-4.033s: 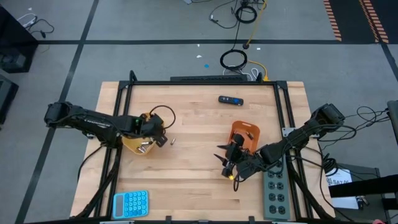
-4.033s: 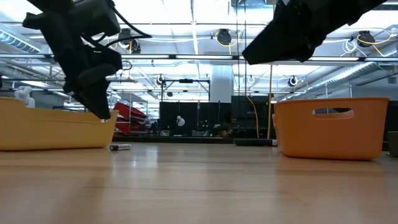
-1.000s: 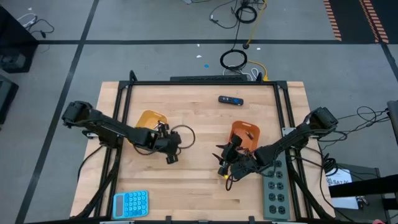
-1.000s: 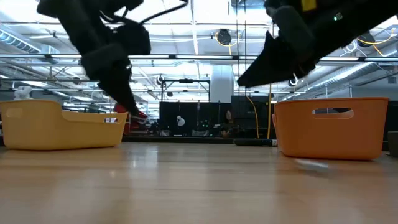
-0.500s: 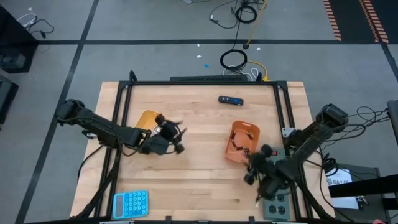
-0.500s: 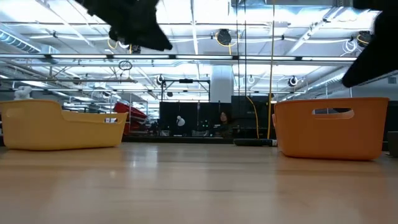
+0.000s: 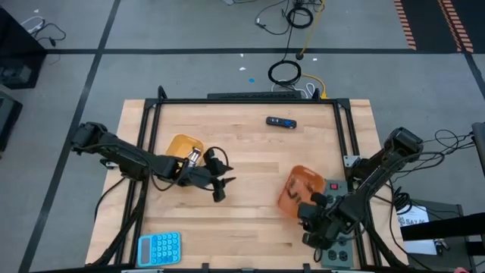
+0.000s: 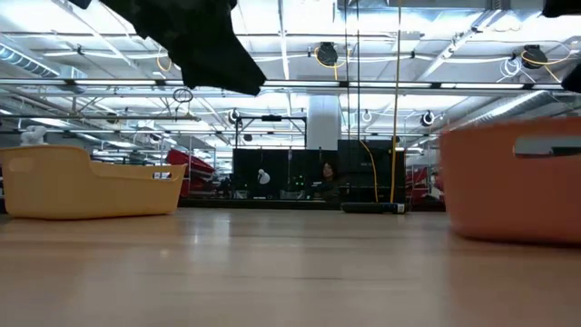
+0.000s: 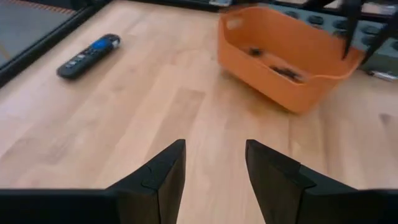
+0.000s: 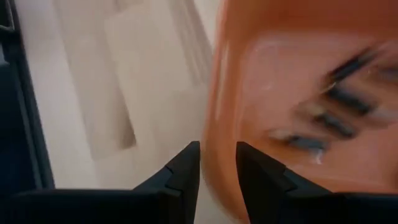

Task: Sort batteries
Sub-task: Put the silver battery into the yellow bin

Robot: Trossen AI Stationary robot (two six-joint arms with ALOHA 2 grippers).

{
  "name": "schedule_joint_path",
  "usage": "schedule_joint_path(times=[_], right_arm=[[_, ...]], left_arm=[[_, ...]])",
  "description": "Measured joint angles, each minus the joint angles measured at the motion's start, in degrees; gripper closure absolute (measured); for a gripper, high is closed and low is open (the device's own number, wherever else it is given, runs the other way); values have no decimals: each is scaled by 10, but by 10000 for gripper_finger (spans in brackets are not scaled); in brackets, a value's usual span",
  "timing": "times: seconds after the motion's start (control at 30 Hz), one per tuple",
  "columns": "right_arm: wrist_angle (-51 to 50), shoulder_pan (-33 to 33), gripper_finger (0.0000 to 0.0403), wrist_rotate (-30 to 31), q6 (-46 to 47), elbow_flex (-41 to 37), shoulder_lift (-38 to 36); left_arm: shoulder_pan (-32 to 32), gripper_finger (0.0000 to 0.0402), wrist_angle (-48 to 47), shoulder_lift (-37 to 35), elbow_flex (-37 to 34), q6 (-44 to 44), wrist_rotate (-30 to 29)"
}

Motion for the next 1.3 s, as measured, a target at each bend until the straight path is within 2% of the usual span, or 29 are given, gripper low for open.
schedule_joint_path(times=[0.1,0.23,0.3,0.4,0.47,0.6,0.77,0.93,1.03,1.2,1.3], right_arm=[[-66,-4,307,-17,-14,32,5],[-174,-3,307,28,-31,93,5],[-210,-4,308,31,-42,118,5],[-204,8,308,33,-78,157,5],[-157,19,308,22,-110,175,9],[-33,27,308,-77,-152,176,42],[-30,25,302,-195,-182,175,115],[-32,19,274,-303,-202,175,173],[-63,19,249,-332,-211,190,209],[-228,17,204,-341,-250,285,276],[-274,15,182,-341,-275,327,309]], left_arm=[[-6,224,-1,6,0,-11,-37],[-6,224,4,6,0,-19,-61],[-10,224,9,6,0,-30,-61],[-25,224,7,6,0,-46,-54],[-39,224,6,6,0,-51,-53],[-71,224,10,6,0,-60,-52],[-99,224,25,6,0,-76,-53],[-122,224,26,6,0,-97,-54],[-130,224,26,6,0,-107,-57],[-133,224,26,6,0,-109,-61],[-133,224,26,6,0,-108,-61]])
